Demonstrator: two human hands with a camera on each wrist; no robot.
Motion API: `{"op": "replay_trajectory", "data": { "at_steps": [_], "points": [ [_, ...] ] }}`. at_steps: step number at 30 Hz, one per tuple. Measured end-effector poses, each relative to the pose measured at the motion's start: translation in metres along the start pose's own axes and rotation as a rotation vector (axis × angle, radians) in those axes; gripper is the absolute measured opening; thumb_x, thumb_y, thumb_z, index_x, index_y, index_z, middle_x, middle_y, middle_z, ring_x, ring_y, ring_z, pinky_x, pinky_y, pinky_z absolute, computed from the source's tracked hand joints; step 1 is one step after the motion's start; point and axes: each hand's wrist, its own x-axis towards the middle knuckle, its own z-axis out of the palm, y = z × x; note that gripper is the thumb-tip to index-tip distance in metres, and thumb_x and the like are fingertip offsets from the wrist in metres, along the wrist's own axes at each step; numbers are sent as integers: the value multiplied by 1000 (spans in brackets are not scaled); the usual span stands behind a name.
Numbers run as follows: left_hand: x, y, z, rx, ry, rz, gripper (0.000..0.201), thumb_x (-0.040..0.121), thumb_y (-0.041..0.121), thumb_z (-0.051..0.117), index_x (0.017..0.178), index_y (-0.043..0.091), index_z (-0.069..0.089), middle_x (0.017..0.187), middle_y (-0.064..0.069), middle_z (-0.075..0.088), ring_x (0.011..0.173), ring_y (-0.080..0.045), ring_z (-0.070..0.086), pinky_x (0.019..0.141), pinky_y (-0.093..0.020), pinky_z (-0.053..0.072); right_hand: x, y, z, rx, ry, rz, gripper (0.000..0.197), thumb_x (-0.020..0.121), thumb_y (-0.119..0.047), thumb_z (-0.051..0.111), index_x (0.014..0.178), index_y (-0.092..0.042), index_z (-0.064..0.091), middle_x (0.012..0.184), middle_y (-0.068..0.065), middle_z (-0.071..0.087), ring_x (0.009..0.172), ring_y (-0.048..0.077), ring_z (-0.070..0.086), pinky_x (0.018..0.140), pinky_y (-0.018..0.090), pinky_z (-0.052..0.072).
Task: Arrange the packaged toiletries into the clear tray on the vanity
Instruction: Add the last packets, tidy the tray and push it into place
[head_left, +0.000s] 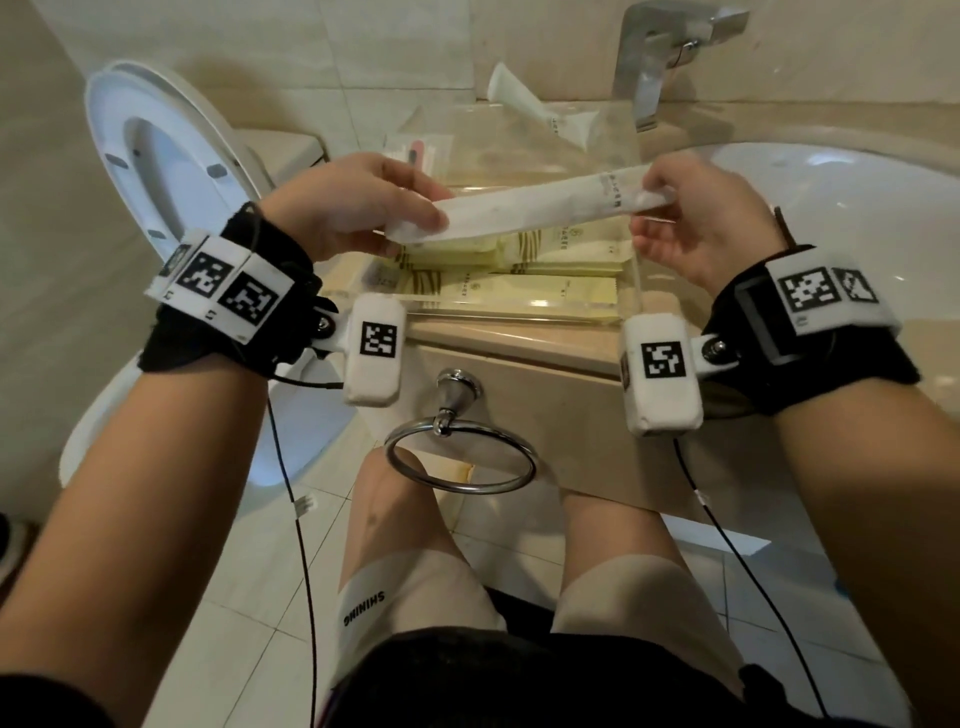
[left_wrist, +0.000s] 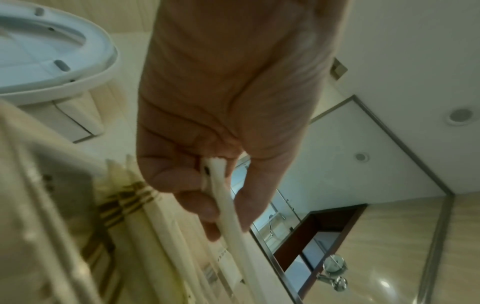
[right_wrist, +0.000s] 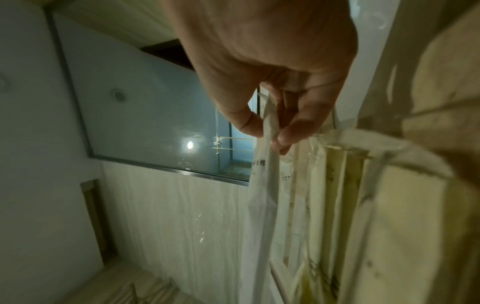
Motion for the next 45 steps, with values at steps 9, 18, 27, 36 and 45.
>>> {"op": "replay_trajectory", "data": {
  "at_steps": [9, 18, 27, 36, 45],
  "points": [
    [-19, -25, 4, -294, 196, 14, 20, 86, -1, 54, 81, 15, 64, 88, -1, 59, 71, -8, 54, 51, -11, 46, -22, 12, 2, -384, 47, -80, 20, 85, -23, 55, 66, -17, 50, 64, -2, 50, 48, 10, 36, 31, 8, 24],
    [-25, -40, 12, -167, 347, 45, 29, 80, 5, 64, 106, 12, 53, 104, -5, 59, 75, -10, 54, 59, -19, 43, -36, 28, 1, -550, 109, -169, 32, 78, -19, 61, 55, -17, 40, 55, 0, 36, 47, 14, 32, 44, 23, 27],
    [-25, -39, 17, 61, 444, 38, 55, 78, 9, 71, 125, 11, 45, 114, 0, 44, 97, -14, 48, 74, -24, 43, -34, 35, -2, -593, 131, -225, 21, 76, -17, 69, 66, -22, 51, 68, -8, 51, 61, 4, 45, 53, 19, 37],
    [-26, -43, 16, 224, 596, 96, 25, 78, 10, 62, 103, 13, 60, 102, 0, 58, 98, -21, 59, 85, -38, 53, -31, 38, 0, -529, 154, -226, 30, 75, -13, 69, 72, -24, 41, 76, -7, 47, 74, 14, 48, 53, 21, 36],
    [-26, -26, 45, 384, 436, 321, 30, 91, 17, 50, 120, 15, 58, 129, -4, 54, 108, -17, 53, 89, -25, 40, -27, 36, 2, -585, 166, -242, 27, 78, -6, 64, 93, -15, 44, 88, -1, 50, 74, 15, 48, 50, 19, 32]
  ]
}}
